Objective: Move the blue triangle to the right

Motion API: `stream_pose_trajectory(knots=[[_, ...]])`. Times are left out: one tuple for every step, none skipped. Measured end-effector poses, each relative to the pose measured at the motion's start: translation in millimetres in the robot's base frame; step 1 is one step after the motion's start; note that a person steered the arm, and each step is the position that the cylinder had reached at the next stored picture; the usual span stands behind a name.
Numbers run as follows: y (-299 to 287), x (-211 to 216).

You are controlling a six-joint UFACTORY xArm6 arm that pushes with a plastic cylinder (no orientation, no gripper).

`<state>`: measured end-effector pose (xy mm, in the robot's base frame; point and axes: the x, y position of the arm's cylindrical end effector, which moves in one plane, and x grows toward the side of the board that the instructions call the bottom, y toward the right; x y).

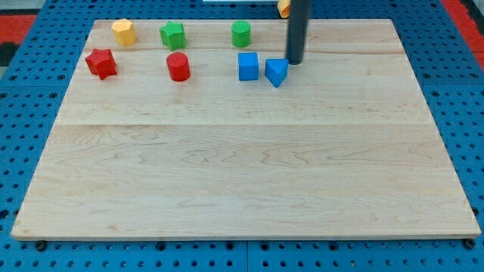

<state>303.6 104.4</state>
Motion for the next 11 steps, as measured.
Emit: stream_pose_trajectory(knots=[[14,-24],[39,42],[19,129],[-74,112],[-84,72],[-88,38],[-57,33],[-40,33],[-43,22],[-44,-19],[-88,-35]])
